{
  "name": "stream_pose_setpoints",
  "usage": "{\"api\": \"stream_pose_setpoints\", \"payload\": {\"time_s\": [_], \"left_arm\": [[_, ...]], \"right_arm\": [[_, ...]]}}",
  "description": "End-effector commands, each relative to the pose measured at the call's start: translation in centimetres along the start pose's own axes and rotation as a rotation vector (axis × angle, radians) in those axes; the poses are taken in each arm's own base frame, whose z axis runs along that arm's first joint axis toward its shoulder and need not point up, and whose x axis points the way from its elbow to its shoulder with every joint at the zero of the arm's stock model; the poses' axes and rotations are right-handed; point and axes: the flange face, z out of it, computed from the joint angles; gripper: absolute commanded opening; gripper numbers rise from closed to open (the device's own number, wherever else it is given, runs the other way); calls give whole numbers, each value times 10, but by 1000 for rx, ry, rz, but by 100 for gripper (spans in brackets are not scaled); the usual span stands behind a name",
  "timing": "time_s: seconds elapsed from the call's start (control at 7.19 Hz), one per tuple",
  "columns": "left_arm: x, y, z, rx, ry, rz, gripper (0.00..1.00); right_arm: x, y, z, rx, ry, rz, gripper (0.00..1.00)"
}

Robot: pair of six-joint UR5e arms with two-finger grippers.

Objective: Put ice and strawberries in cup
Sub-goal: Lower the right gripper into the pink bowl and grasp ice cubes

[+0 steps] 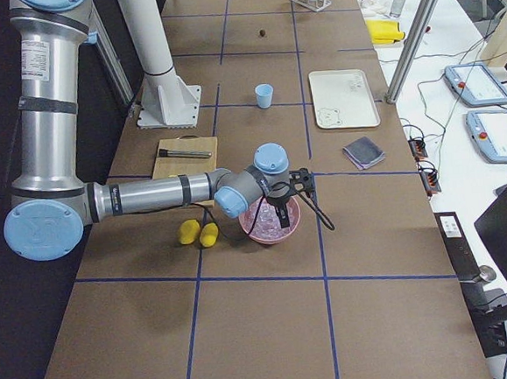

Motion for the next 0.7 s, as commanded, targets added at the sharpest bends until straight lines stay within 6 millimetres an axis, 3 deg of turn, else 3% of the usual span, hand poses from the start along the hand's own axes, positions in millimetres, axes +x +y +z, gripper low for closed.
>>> {"api": "stream_pose_setpoints", "payload": {"time_s": [0.0, 0.42, 0.56], "left_arm": [[0, 0, 1, -2, 0, 0, 100], [-1, 0, 1, -2, -1, -2, 100], [-3, 1, 3, -6, 0, -6, 100]], "right_arm": [[-5, 5, 10, -15, 11, 3, 89], [-8, 8, 20, -38, 11, -4, 77], [-9, 7, 20, -37, 8, -5, 65]]}}
